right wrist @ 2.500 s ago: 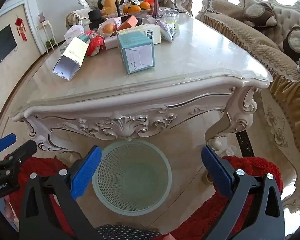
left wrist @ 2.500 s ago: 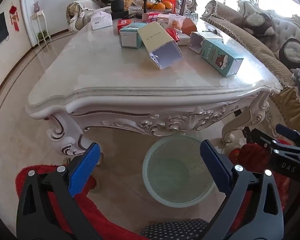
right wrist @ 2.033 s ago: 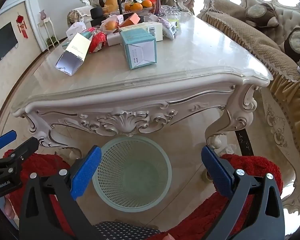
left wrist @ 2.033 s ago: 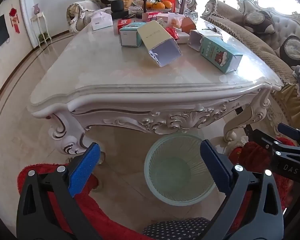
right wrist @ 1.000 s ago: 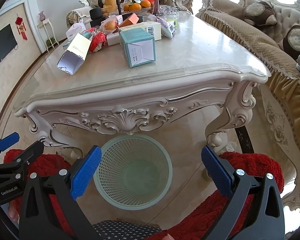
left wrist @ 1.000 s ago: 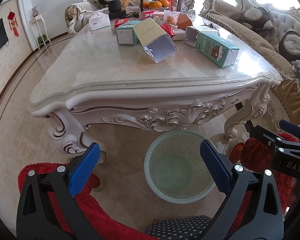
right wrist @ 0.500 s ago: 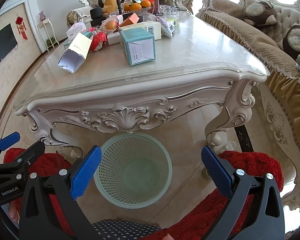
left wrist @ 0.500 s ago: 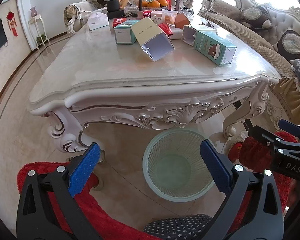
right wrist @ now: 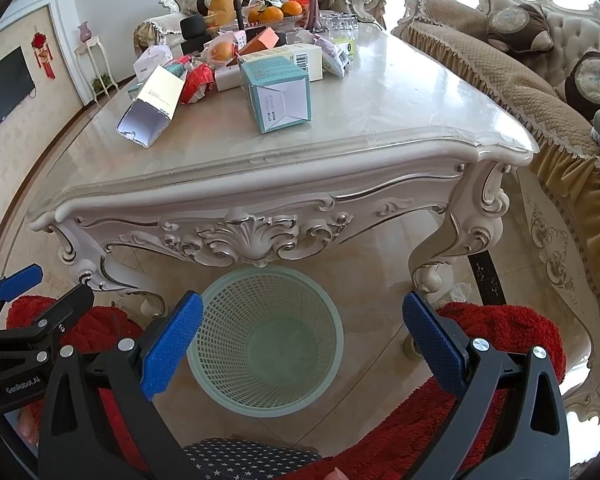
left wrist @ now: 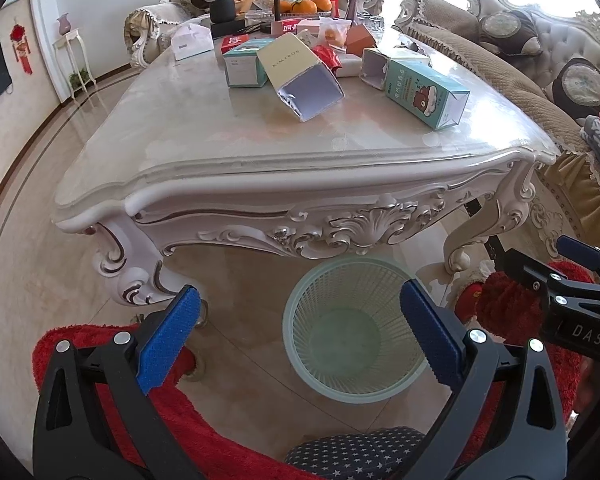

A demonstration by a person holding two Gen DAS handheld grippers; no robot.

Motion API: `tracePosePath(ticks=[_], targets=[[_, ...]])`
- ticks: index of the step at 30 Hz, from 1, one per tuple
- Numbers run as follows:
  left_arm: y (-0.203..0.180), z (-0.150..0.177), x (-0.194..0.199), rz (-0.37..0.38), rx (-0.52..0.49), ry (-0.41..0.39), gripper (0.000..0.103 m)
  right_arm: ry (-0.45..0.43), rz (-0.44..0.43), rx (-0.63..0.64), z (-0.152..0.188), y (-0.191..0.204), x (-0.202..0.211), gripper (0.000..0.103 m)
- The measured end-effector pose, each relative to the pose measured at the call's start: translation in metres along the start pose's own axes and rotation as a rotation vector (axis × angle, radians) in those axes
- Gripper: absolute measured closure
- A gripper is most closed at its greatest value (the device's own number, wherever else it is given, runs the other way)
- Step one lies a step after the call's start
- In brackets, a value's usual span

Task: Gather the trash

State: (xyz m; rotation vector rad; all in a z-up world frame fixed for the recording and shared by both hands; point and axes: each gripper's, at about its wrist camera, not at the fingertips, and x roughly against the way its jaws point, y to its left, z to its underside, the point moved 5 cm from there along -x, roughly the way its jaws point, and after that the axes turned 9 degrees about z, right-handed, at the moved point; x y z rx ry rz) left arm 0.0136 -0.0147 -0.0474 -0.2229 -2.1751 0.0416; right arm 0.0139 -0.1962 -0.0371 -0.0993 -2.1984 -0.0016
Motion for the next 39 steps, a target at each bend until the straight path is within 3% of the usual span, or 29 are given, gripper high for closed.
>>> tracePosePath(ticks=[18,20,23,27,32,35,39], targets=[[0.001,0.002,-0.010,0.005,0.011,0.018,0.006,-0.019,-0.005,-0.003,-0.004,-0.002,-0.002,0.007],[0.006,-0.003,-0.005,0.012,0.033,-0.015,0.006,-0.054,-0.009,-0.009,-0.011,-0.006,0.000,0.007],[0.022,-0.029,0.007,0.057,0.111,-0.102,0.006,-0.172,-0.008,-0.012,-0.042,-0.017,0.007,0.007],[0.036,-0.086,0.009,0.150,0.188,-0.221,0.006,-0.235,-0.033,-0.009,-0.084,-0.021,-0.007,0.007],[0.049,-0.149,-0.040,0.224,0.338,-0.183,0.006,-0.236,-0.094,0.062,-0.120,-0.001,-0.040,0.007],[0.053,-0.163,-0.067,0.213,0.396,-0.141,0.006,-0.236,-0.142,0.120,-0.132,0.017,-0.055,0.007],[0.057,-0.176,-0.090,0.153,0.402,-0.113,0.006,-0.233,-0.134,0.191,-0.144,0.034,-0.074,0.007]])
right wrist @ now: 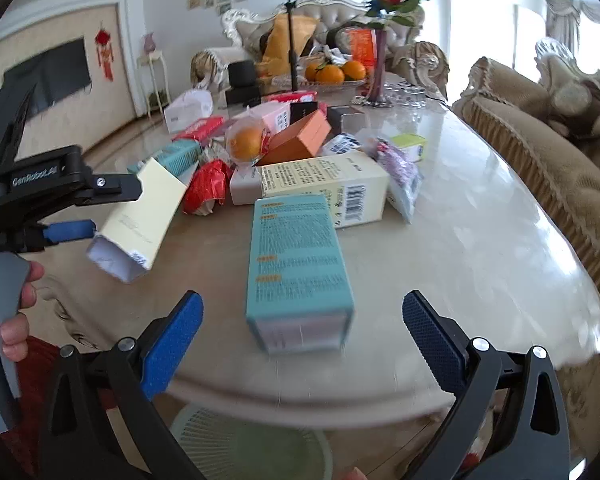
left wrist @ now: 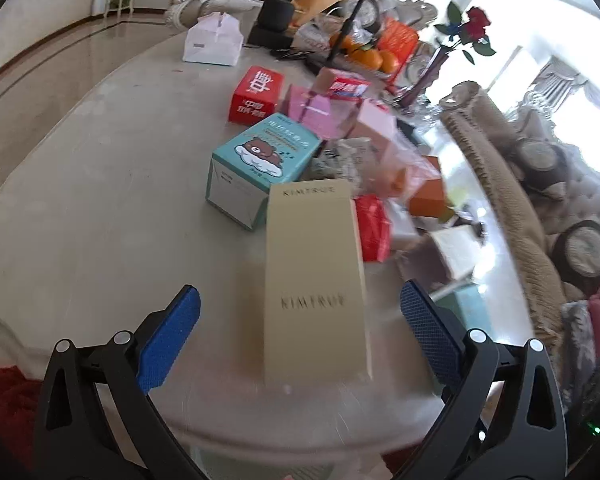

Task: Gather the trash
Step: 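Grasp the teal box with the right gripper while the left grasps the beige KIMTRUE box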

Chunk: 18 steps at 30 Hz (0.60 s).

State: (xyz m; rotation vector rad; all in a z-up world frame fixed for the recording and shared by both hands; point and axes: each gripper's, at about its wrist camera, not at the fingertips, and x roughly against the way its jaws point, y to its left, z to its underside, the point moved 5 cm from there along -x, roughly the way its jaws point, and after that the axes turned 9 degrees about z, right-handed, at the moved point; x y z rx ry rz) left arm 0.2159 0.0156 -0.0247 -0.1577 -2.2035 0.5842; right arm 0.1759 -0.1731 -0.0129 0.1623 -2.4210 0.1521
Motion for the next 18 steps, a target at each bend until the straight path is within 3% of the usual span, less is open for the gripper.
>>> tracePosePath(ticks=[5,8,9,10,11,12,13,15,18], targets=[[0.000,-0.002,-0.026,-0.104,-0.084,0.044,0.006,0.012,0.015,0.050,-0.004,0.006,-0.014,0.007],[0.003,0.001,-0.032,-0.126,-0.097,0.043,0.006,0.013,0.012,0.077,-0.004,0.009,-0.015,0.008],[0.002,0.001,-0.032,-0.121,-0.111,0.037,0.012,0.017,0.004,0.084,-0.004,0.011,-0.016,0.011],[0.001,0.002,-0.032,-0.119,-0.122,0.038,0.015,0.027,-0.011,0.088,-0.002,0.012,-0.017,0.023],[0.000,0.002,-0.032,-0.117,-0.135,0.034,0.032,0.037,-0.026,0.086,-0.001,0.012,-0.018,0.031],[-0.001,0.002,-0.032,-0.122,-0.147,0.033,0.055,0.055,-0.045,0.077,0.000,0.012,-0.020,0.047],[0.000,0.001,-0.032,-0.122,-0.152,0.037,0.054,0.065,-0.058,0.066,0.001,0.012,-0.021,0.057],[0.003,0.000,-0.032,-0.085,-0.142,0.037,0.055,0.059,-0.054,0.031,0.000,0.008,-0.019,0.057],[0.006,-0.002,-0.026,-0.101,-0.151,0.021,0.055,0.034,-0.062,-0.005,-0.006,0.003,-0.008,0.057]])
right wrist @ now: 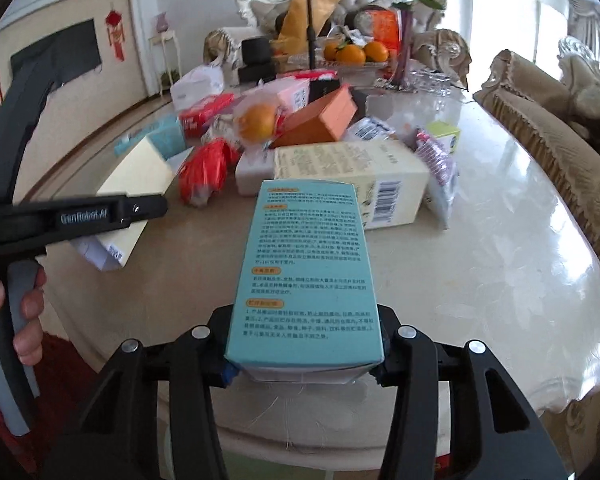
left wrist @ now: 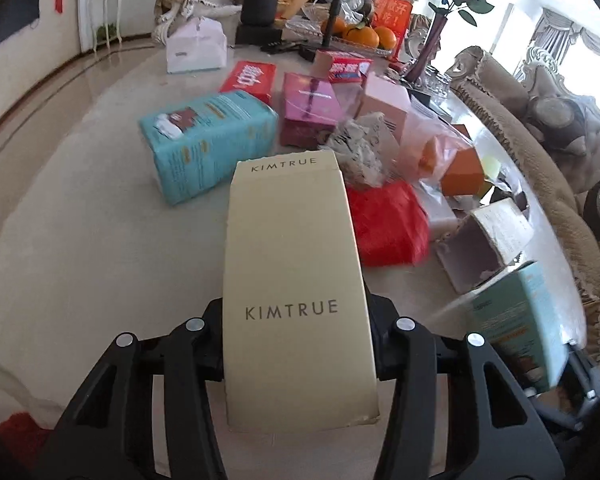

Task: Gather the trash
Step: 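Grasp the teal box with the right gripper while the left grasps the beige KIMTRUE box, then carry both boxes over the wastebasket and open both grippers to drop them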

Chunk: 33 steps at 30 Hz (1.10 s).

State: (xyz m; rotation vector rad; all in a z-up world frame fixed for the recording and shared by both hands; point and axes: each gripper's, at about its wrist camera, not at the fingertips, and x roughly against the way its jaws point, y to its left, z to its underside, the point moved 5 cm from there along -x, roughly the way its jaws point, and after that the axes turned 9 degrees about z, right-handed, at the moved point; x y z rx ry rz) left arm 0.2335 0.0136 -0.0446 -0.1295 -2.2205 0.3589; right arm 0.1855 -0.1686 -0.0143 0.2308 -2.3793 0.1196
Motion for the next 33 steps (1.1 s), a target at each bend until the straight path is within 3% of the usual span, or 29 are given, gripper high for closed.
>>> tracePosePath(ticks=[4,8,10,13,16,20,23,28,30,32,33], targets=[[-0.003,0.002,0.038,0.006,-0.081,-0.058,0.055,-0.061,-0.029,-0.011,-0.004,-0.002,0.040,0.057],[-0.015,0.038,0.092,0.098,-0.231,-0.066,0.055,-0.103,-0.088,0.001,0.020,0.002,0.094,0.057],[-0.018,0.076,0.113,0.156,-0.308,-0.021,0.054,-0.075,-0.127,-0.001,0.044,0.005,0.111,0.057],[-0.016,0.138,0.120,0.244,-0.347,0.103,0.054,0.035,-0.149,-0.019,0.098,0.014,0.112,0.057],[-0.011,0.196,0.098,0.249,-0.366,0.227,0.054,0.175,-0.158,-0.047,0.145,0.023,0.087,0.057],[-0.003,0.248,0.037,0.185,-0.385,0.375,0.054,0.353,-0.105,-0.041,0.199,0.035,0.031,0.057],[-0.004,0.269,-0.003,0.142,-0.429,0.437,0.054,0.394,-0.056,-0.005,0.215,0.041,0.006,0.057],[-0.004,0.283,-0.032,0.121,-0.466,0.474,0.052,0.438,-0.058,-0.003,0.233,0.043,-0.008,0.057],[-0.005,0.283,-0.037,0.124,-0.457,0.481,0.043,0.438,-0.055,-0.002,0.235,0.041,-0.011,0.056],[-0.003,0.280,-0.044,0.122,-0.439,0.473,0.029,0.436,-0.061,-0.014,0.234,0.041,-0.014,0.047],[0.000,0.279,-0.046,0.113,-0.430,0.462,0.028,0.431,-0.058,-0.019,0.233,0.040,-0.015,0.036]])
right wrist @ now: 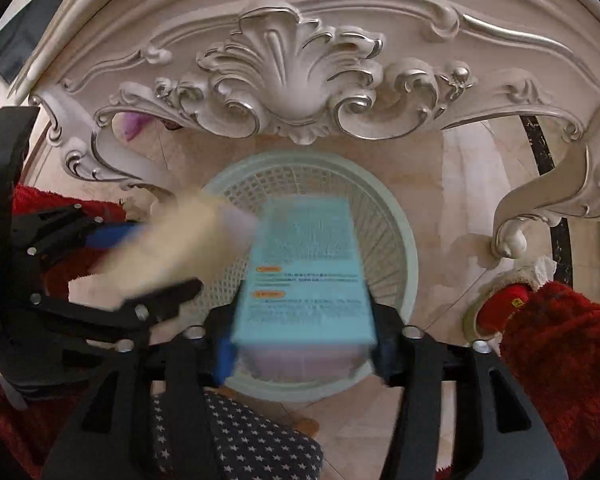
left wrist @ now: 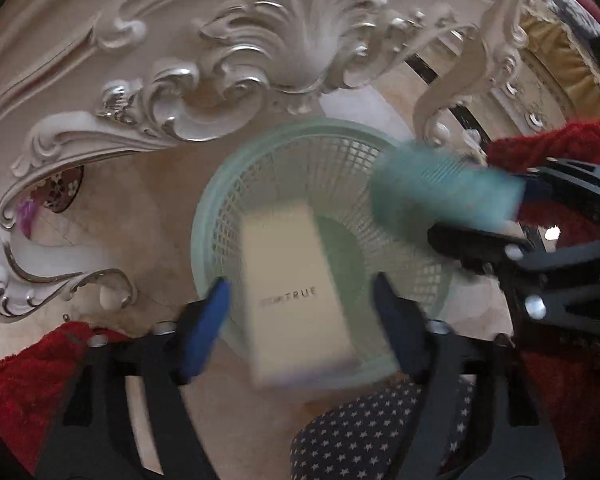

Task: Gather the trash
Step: 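Carry both boxes over the wastebasket and open both grippers to drop them, then move both open grippers back to the cluttered table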

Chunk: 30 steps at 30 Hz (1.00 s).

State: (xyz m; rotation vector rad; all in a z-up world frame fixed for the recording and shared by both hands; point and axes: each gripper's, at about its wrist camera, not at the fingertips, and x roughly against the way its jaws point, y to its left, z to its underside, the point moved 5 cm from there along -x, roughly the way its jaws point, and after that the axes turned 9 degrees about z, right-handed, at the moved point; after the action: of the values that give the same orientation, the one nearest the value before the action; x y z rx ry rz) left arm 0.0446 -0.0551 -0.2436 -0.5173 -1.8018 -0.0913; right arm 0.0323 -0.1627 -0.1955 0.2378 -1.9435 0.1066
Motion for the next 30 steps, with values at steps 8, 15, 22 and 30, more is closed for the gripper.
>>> tracePosePath(ticks=[8,15,22,30], targets=[[0.023,0.001,-0.003,-0.004,0.085,-0.041,0.028,-0.016,0.058,-0.053,0.000,-0.013,-0.008,0.031],[0.026,0.011,0.008,-0.028,0.082,-0.051,0.028,-0.020,0.061,-0.071,0.002,-0.016,-0.004,0.031],[0.029,0.002,0.122,0.025,0.043,-0.251,0.028,-0.179,-0.023,-0.104,-0.015,-0.025,0.080,0.031],[0.090,-0.091,0.230,-0.081,0.047,-0.510,0.020,-0.445,0.010,-0.173,-0.117,-0.061,0.161,0.023]])
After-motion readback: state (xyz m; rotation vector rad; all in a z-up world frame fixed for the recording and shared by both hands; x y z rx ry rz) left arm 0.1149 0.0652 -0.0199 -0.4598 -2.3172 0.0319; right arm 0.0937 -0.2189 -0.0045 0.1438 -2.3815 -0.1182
